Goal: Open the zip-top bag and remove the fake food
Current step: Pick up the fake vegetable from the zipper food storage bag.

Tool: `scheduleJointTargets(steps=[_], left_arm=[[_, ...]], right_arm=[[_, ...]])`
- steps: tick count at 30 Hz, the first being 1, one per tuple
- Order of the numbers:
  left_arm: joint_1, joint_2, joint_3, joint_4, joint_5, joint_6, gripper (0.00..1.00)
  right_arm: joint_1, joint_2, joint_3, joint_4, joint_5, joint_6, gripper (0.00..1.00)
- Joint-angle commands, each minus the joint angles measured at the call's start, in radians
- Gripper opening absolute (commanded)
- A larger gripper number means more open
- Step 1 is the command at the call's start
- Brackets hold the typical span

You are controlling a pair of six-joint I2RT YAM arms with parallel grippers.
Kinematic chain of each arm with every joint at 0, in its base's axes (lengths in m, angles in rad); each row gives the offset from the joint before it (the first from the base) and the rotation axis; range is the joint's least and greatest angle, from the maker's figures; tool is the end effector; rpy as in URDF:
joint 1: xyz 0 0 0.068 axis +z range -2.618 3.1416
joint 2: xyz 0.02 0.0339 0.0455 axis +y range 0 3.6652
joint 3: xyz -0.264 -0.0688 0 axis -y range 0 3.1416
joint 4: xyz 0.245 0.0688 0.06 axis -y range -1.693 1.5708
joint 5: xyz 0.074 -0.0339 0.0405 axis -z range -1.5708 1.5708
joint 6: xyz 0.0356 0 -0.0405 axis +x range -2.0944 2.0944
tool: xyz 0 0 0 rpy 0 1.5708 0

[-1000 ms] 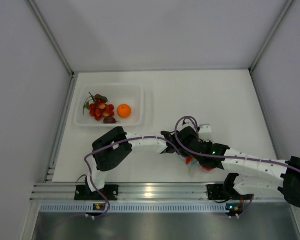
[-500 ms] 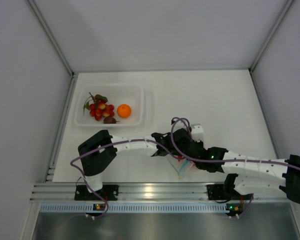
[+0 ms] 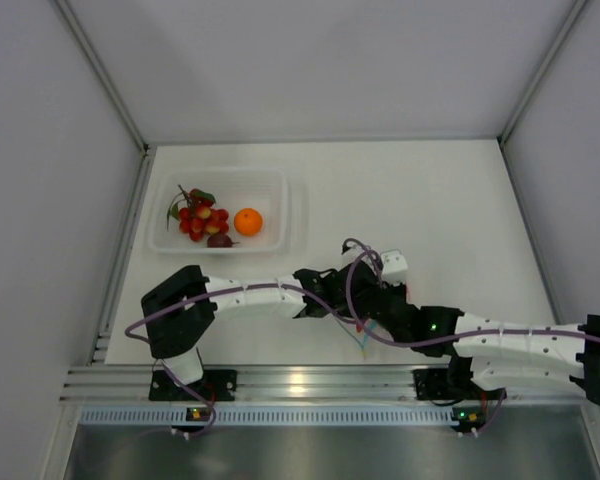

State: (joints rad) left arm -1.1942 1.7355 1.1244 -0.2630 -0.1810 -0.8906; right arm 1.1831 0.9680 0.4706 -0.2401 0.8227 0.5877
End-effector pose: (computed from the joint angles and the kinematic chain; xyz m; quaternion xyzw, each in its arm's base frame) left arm 0.1414 -0.3402 0.1989 0.1111 0.9300 -0.2508 0.2447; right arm 0.0948 0.1632 0.2008 -0.0912 0.8488 0.0557 0.5179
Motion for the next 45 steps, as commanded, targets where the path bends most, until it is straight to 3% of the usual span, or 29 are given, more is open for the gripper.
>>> scheduleJointTargets(steps=[1, 14, 22, 32, 45], left_arm=[[0.024, -0.065, -0.012, 0.019, 0.141, -0.008, 0.0], [0.044, -0.131, -0.07, -0.008, 0.169, 0.064, 0.0], [0.056, -0.195, -0.158, -0.022, 0.081, 0.05, 0.0], [0.051, -0.307, -0.241, -0.021, 0.12, 0.048, 0.0], [0.028, -0.517, -0.391, 0.005, 0.051, 0.015, 0.0]], right_arm=[[0.007, -0.06, -0.009, 0.226, 0.065, -0.121, 0.0], [-0.057, -0.087, 0.008, 0.168, 0.043, -0.19, 0.0], [-0.057, -0.025, 0.039, 0.147, 0.03, -0.249, 0.0], [-0.091, 0.051, 0.126, 0.058, 0.078, -0.154, 0.0], [-0.171, 0.215, 0.234, -0.057, 0.047, -0.063, 0.0]])
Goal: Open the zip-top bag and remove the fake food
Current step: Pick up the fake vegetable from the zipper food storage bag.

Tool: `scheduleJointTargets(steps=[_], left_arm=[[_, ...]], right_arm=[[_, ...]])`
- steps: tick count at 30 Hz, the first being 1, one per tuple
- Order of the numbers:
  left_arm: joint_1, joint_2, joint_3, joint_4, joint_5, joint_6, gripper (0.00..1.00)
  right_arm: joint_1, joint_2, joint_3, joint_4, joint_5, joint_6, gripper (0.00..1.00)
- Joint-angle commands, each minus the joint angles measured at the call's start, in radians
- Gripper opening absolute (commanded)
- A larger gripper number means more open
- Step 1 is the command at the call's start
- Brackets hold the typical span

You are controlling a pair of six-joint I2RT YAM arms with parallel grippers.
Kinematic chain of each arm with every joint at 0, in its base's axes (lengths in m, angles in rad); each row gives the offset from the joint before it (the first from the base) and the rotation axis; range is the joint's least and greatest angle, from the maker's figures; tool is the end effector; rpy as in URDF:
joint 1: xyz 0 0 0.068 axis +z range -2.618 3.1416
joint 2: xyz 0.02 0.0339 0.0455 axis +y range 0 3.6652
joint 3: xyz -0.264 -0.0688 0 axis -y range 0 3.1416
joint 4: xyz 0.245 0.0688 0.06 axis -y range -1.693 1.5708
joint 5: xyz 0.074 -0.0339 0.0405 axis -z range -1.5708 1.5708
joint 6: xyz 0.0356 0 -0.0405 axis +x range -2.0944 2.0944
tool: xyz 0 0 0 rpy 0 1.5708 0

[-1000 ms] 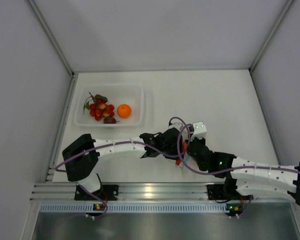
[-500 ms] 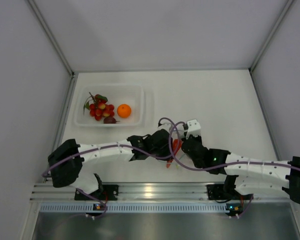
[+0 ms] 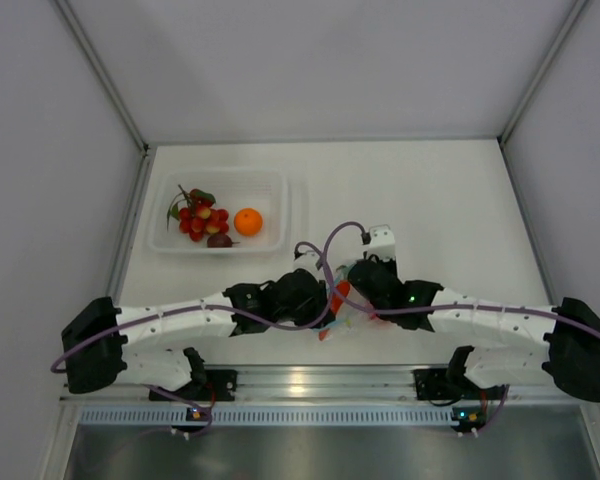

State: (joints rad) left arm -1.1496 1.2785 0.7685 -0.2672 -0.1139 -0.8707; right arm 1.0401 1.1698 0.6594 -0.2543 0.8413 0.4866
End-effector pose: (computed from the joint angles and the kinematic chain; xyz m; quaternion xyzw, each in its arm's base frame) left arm 0.1120 -0.2402 0.2224 0.1062 0.9149 -0.2989 0.2496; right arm 0.1396 0.1854 0.2216 -0.0754 0.8515 -0.0239 0.5184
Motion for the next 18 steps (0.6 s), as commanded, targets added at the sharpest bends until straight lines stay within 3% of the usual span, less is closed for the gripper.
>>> scheduleJointTargets(steps=[1, 6, 11, 18], left_arm=[[-0.018, -0.071, -0.041, 0.037, -0.006, 0.002, 0.0], [-0.018, -0.128, -0.077, 0.13, 0.046, 0.048, 0.0], [-0.018, -0.163, -0.118, 0.293, 0.198, 0.117, 0.0], [-0.018, -0.206, -0.135, 0.318, 0.168, 0.144, 0.0]], right_arm=[[-0.035, 0.016, 0.046, -0.04, 0.018, 0.037, 0.0], [-0.038, 0.007, 0.039, 0.041, -0.074, -0.009, 0.0], [-0.04, -0.03, 0.043, 0.063, -0.166, -0.02, 0.0], [-0.077, -0.052, 0.04, 0.062, -0.245, -0.045, 0.0]])
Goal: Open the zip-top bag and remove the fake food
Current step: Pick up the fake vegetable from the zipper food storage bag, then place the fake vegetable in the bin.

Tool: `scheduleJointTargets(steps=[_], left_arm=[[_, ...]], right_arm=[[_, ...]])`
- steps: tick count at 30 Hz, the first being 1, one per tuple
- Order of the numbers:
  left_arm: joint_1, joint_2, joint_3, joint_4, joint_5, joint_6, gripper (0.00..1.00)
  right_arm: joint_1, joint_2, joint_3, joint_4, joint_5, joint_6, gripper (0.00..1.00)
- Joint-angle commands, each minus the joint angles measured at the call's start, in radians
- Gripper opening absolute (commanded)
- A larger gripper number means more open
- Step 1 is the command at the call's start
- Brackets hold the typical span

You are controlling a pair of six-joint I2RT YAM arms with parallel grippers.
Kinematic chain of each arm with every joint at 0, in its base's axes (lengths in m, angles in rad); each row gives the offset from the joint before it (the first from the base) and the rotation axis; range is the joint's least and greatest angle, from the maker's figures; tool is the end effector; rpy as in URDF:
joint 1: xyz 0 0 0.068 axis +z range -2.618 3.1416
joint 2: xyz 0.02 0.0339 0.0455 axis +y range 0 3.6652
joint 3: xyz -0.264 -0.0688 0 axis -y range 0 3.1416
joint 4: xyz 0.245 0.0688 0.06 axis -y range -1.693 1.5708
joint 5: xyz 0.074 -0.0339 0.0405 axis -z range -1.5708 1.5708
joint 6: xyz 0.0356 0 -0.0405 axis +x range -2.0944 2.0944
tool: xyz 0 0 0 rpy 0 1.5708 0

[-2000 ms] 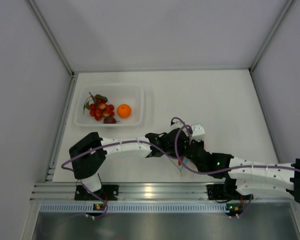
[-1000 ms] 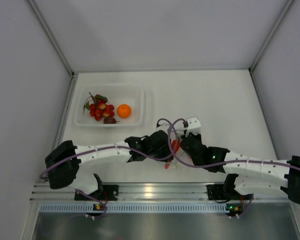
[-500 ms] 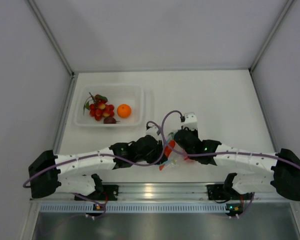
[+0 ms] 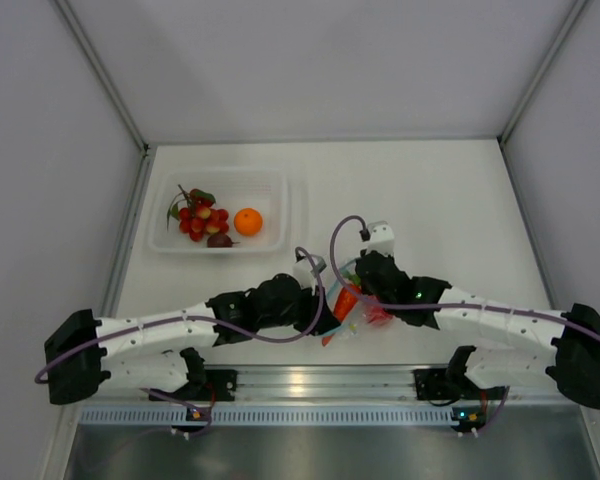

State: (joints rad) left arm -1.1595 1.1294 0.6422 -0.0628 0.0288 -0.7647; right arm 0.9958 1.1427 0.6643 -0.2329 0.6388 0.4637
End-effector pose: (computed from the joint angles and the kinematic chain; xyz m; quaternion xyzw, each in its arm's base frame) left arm 0.0971 -0.2252 0.2332 0.1780 0.8541 -0.4079 0.2690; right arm 0.1446 0.1842 0.2272 -0.1007 0.8671 0.0510 0.4851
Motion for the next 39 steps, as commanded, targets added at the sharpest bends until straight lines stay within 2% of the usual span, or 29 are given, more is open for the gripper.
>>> scheduleJointTargets(steps=[1, 9, 13, 19, 23, 25, 26, 27, 29, 30, 31, 33, 35, 39], left_arm=[[-0.008, -0.071, -0.018, 0.121, 0.008, 0.031, 0.0], [-0.008, -0.178, -0.119, 0.279, -0.202, 0.007, 0.0], [-0.011, -0.197, -0.151, 0.38, -0.262, 0.002, 0.0], [-0.014, -0.239, -0.167, 0.509, -0.331, 0.004, 0.0], [-0.014, -0.243, -0.093, 0.508, -0.38, 0.027, 0.0], [-0.014, -0.217, -0.03, 0.404, -0.415, 0.038, 0.0], [-0.014, -0.208, -0.001, 0.356, -0.485, 0.036, 0.0], [-0.014, -0.195, 0.075, 0.219, -0.533, 0.031, 0.0], [-0.009, -0.142, 0.167, 0.061, -0.666, -0.022, 0.0], [0.012, -0.123, 0.244, -0.022, -0.687, -0.034, 0.0], [0.024, -0.091, 0.273, -0.111, -0.704, -0.035, 0.0], [0.067, -0.071, 0.328, -0.188, -0.736, -0.063, 0.0], [0.116, -0.063, 0.344, -0.242, -0.71, -0.064, 0.0], [0.297, -0.03, 0.385, -0.336, -0.684, -0.036, 0.0]], right_arm=[[-0.039, -0.026, 0.031, 0.049, -0.056, -0.022, 0.0], [-0.045, -0.017, 0.003, 0.076, -0.136, 0.067, 0.0], [-0.039, -0.038, -0.008, 0.08, -0.134, 0.136, 0.0], [-0.022, -0.031, -0.018, 0.021, -0.08, 0.222, 0.0], [-0.022, 0.021, -0.009, -0.025, -0.074, 0.243, 0.0], [-0.022, 0.041, -0.005, -0.034, -0.061, 0.25, 0.0], [-0.023, 0.043, -0.005, -0.034, -0.057, 0.254, 0.0], [-0.025, 0.043, -0.005, -0.033, -0.057, 0.254, 0.0], [-0.028, 0.042, 0.006, -0.046, -0.06, 0.245, 0.0], [-0.031, 0.04, 0.014, -0.058, -0.06, 0.24, 0.0], [-0.036, 0.034, 0.021, -0.083, -0.05, 0.236, 0.0], [-0.036, 0.019, 0.032, -0.104, -0.036, 0.23, 0.0], [-0.036, -0.026, 0.029, -0.132, -0.007, 0.23, 0.0], [-0.039, -0.115, 0.023, -0.184, 0.024, 0.216, 0.0]])
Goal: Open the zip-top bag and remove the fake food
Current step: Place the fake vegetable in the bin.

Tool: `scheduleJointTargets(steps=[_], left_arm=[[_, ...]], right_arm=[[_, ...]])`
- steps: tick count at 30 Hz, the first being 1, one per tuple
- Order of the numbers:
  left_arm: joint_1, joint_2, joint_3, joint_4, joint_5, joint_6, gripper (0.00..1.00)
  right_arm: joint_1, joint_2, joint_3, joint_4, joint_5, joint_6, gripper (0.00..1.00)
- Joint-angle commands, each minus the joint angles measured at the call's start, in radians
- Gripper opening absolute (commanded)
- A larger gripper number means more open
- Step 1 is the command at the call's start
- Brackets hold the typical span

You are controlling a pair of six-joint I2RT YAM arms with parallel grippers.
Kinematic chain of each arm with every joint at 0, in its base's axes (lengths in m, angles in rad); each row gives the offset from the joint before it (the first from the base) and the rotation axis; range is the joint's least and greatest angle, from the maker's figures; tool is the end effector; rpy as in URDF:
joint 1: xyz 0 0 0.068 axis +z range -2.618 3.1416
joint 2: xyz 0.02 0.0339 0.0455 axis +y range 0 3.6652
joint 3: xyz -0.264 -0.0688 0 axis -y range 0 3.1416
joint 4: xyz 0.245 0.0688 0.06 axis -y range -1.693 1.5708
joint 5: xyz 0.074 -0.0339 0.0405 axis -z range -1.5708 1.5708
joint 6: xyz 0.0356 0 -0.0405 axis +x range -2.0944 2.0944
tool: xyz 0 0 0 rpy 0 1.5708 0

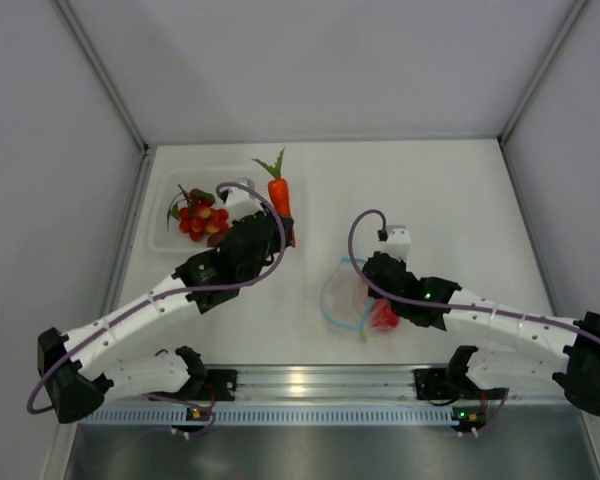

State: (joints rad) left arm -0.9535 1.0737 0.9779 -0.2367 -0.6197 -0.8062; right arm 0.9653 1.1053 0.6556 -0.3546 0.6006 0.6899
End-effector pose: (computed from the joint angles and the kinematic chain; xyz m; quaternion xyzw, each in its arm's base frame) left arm 0.1564 -0.1846 0.3482 -0.1194 0.7865 -0.2677 0.5436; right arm 0.1417 0.1694 0.2225 -0.0120 0.8927 0.0774 0.4437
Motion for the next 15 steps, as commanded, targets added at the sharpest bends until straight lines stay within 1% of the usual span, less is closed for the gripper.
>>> scheduleJointTargets(steps=[1, 2, 3, 5, 6, 7, 8, 10, 12, 15], left_arm=[[0.119, 0.041, 0.056, -0.18, -0.032, 0.001, 0.0], [0.149, 0.045, 0.053, -0.19, -0.016, 0.001, 0.0], [0.209, 0.051, 0.051, -0.185, 0.01, 0.018, 0.0], [0.266, 0.09, 0.074, -0.19, 0.067, 0.065, 0.0], [0.316, 0.11, 0.085, -0.191, 0.096, 0.108, 0.0], [0.346, 0.152, 0.093, -0.191, 0.135, 0.133, 0.0], [0.401, 0.175, 0.114, -0.191, 0.222, 0.157, 0.0], [0.439, 0.25, 0.142, -0.191, 0.305, 0.258, 0.0], [0.458, 0.308, 0.179, -0.21, 0.299, 0.318, 0.0], [0.473, 0.373, 0.224, -0.21, 0.337, 0.378, 0.0]], right_arm=[[-0.008, -0.112, 0.033, -0.076, 0.074, -0.01, 0.0], [-0.008, -0.13, 0.032, -0.086, 0.079, -0.012, 0.0], [-0.008, -0.148, 0.029, -0.099, 0.08, -0.016, 0.0], [-0.008, -0.194, 0.027, -0.11, 0.082, -0.029, 0.0], [-0.008, -0.206, 0.029, -0.121, 0.082, -0.033, 0.0], [-0.01, -0.225, 0.032, -0.13, 0.085, -0.038, 0.0], [-0.011, -0.232, 0.036, -0.136, 0.088, -0.043, 0.0], [-0.013, -0.248, 0.044, -0.159, 0.094, -0.046, 0.0], [-0.016, -0.269, 0.044, -0.161, 0.09, -0.052, 0.0], [-0.014, -0.297, 0.041, -0.161, 0.082, -0.059, 0.0]])
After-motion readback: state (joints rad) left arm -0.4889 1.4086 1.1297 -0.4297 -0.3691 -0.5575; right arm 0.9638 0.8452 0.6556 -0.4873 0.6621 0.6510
